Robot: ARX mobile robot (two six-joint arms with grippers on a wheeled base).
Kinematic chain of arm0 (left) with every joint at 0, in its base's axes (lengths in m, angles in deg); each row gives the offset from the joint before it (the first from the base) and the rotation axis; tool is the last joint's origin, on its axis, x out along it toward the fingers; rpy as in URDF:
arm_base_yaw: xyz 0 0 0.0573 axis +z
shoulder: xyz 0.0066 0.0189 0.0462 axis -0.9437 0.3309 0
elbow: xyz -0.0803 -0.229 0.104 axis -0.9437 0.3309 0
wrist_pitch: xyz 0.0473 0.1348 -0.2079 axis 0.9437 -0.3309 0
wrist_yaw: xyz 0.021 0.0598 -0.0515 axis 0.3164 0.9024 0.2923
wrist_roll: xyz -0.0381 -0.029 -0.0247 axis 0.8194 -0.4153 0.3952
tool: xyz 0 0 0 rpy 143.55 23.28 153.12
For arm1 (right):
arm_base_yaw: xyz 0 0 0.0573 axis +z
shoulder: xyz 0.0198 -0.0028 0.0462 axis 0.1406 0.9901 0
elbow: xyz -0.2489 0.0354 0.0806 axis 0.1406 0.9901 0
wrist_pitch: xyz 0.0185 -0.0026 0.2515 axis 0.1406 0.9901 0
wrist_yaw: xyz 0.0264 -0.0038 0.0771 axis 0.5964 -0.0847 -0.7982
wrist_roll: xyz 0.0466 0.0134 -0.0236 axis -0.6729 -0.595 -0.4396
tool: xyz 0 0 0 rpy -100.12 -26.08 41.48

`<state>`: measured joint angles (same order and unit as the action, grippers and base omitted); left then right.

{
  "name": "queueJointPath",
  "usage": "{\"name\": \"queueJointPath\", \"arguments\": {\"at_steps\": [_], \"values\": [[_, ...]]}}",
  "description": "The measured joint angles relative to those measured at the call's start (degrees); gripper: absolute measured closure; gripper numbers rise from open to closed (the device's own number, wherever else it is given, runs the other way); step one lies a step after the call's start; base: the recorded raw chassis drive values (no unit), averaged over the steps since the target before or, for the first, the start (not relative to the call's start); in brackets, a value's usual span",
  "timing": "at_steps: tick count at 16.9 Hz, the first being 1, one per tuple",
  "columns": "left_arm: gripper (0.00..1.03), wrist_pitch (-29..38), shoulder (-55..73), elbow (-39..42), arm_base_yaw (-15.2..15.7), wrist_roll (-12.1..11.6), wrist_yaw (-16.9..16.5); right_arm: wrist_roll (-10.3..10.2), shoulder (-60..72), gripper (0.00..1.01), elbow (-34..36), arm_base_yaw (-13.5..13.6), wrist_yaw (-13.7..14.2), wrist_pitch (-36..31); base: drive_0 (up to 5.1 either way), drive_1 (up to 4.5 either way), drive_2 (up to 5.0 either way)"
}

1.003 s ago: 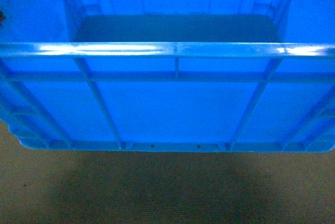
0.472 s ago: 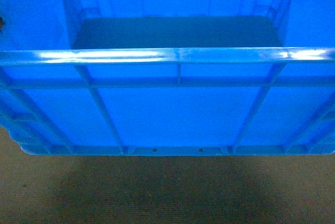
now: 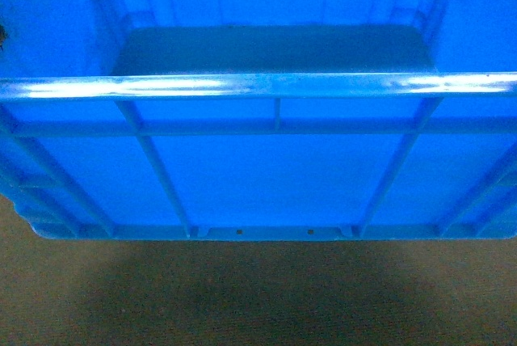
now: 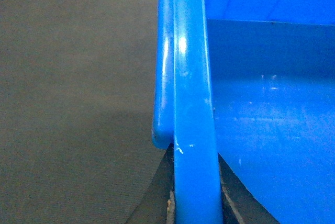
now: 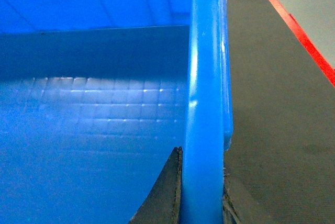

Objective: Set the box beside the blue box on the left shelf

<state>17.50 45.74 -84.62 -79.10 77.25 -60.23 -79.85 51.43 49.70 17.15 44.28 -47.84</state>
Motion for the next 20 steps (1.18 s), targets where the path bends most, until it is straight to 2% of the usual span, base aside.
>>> {"name": "queueJointPath", "arguments": {"at_steps": [20], "values": [[0.96, -0.02, -0.02, 0.00, 0.00, 0.00, 0.00, 0.02, -0.07, 0.92, 0.00, 0.00, 0.02, 0.00, -1.5, -1.49, -1.5]]}}
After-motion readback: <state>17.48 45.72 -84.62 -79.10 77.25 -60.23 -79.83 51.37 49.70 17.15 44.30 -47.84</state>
